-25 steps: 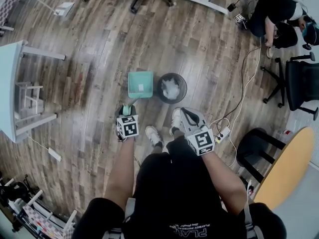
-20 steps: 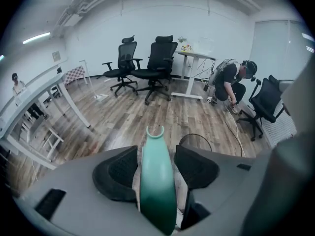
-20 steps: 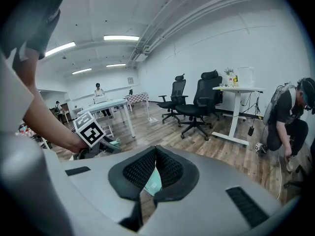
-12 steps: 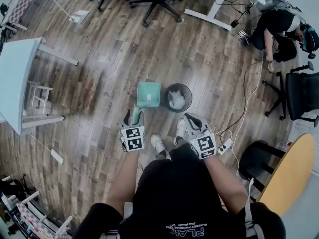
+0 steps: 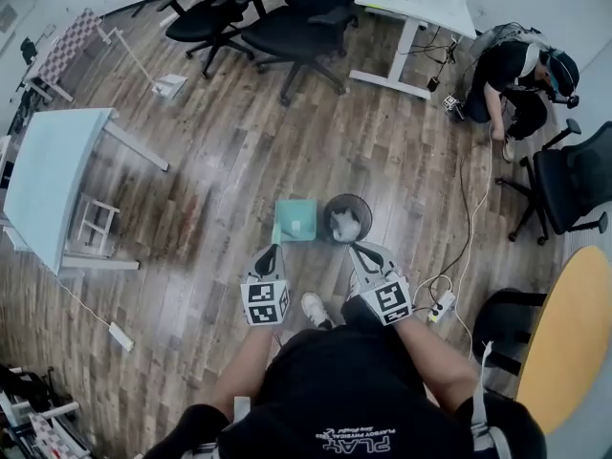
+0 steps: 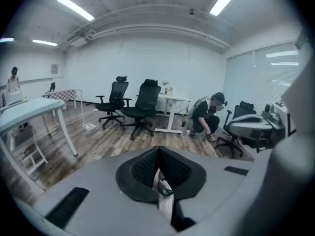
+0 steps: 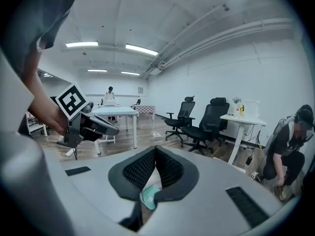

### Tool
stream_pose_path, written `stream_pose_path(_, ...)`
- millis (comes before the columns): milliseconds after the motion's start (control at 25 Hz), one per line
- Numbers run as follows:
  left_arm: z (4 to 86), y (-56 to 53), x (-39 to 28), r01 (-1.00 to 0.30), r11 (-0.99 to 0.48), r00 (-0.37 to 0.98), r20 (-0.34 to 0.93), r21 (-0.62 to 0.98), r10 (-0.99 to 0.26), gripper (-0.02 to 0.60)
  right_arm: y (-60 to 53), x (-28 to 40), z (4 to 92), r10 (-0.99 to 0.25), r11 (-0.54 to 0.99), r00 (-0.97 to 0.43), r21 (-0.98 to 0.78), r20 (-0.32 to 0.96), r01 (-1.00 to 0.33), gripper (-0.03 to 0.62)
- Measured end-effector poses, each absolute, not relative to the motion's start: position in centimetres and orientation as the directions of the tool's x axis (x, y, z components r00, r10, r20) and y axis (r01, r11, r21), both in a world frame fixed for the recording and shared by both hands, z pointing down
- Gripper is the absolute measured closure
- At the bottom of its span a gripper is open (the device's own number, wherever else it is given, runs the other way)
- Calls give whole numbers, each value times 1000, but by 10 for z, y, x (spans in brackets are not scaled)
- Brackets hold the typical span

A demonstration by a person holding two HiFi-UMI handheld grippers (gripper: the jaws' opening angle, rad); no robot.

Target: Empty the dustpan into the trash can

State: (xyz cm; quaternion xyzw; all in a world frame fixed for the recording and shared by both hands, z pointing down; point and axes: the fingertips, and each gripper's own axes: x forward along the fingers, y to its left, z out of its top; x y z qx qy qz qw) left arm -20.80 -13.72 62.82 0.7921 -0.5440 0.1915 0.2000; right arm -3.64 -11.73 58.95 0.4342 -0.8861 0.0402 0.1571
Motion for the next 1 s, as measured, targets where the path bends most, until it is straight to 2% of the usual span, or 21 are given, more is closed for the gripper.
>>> stream_pose_path(160, 589, -106, -167, -842, -536, 500, 458, 58, -735, 557, -99, -31, 553, -792, 591, -557, 84, 248, -803, 571)
stream_pose_path(240, 572, -98, -148, -813, -581, 536, 431, 33, -726, 557, -95, -26, 535, -805, 581, -554, 93, 211, -809, 571)
stream_pose_path(680, 520, -89, -73, -826, -564, 532, 367, 24, -763, 557, -86, 27, 485, -834, 550, -538, 114, 121, -828, 571)
stream_pose_path(1000, 509, -80, -58, -842, -539, 506, 360, 9, -784, 557, -77, 54, 478, -858, 514, -503, 135, 105, -847, 571)
